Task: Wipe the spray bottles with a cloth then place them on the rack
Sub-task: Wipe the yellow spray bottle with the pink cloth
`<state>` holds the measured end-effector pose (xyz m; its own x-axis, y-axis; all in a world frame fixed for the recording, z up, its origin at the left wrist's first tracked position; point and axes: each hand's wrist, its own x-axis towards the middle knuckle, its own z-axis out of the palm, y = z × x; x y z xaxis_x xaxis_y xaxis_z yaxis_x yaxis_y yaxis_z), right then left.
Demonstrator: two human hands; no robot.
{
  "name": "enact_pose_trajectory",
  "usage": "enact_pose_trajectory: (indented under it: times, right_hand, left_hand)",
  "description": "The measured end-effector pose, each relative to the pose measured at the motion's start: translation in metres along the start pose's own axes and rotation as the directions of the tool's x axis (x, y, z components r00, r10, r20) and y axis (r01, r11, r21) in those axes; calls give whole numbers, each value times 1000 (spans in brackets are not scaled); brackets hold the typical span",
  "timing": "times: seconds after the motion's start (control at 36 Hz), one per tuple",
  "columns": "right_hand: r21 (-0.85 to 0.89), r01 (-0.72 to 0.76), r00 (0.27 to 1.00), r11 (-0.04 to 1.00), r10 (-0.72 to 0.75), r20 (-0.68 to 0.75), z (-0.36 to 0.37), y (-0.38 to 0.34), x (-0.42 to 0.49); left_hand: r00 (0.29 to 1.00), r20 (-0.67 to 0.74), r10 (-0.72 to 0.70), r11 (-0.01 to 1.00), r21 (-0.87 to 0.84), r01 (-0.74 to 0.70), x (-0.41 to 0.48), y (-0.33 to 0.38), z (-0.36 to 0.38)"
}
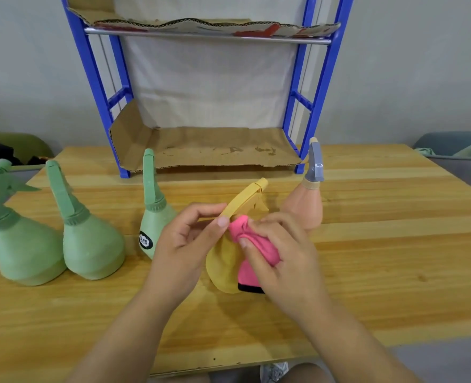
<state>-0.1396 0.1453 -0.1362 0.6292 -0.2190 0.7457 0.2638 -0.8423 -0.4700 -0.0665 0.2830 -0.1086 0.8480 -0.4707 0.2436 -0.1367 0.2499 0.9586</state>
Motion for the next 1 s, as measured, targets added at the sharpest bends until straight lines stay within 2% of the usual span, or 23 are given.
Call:
enact_pose_trajectory:
  times: [0.08, 0.25, 0.31, 0.42, 0.47, 0.67, 0.75, 0.86, 1.0]
  right_hand:
    - [5, -6, 999, 1000, 6, -36, -4, 3, 7]
    - [-7, -57, 988, 998, 55, -146, -6, 5, 24]
    - [-16, -84, 989, 996, 82, -122, -5, 9, 22]
    - [-26, -242, 970, 970, 241, -16, -7, 24, 11]
    - [-21, -272, 962, 962, 272, -13, -8, 28, 9]
    - [48, -201, 975, 978, 205, -88, -10, 11, 24]
    - [62, -203, 977, 977, 206, -51, -9, 15, 20]
    - [71, -280, 960, 957, 280, 14, -11, 23, 13]
    - [146, -346, 937, 927, 349, 6, -20, 24, 17]
  left_hand:
    - [1000, -22, 21, 994, 108, -19, 3, 3, 6]
    - [997, -72, 39, 990, 137, -29, 4, 5, 13]
    - [997, -65, 41, 990, 137, -32, 4, 6, 12]
    - [998, -53, 39, 988, 154, -30, 4, 6, 11]
    - [998, -57, 34, 987, 161, -24, 4, 4, 11]
    - [997, -61, 38, 991, 127, -30, 5, 1, 10]
    - [998, -44, 39, 992, 119, -33, 5, 2, 10]
    - [999, -35, 35, 993, 114, -30, 5, 1, 9]
    - [998, -4, 63, 986, 157, -62, 6, 1, 8]
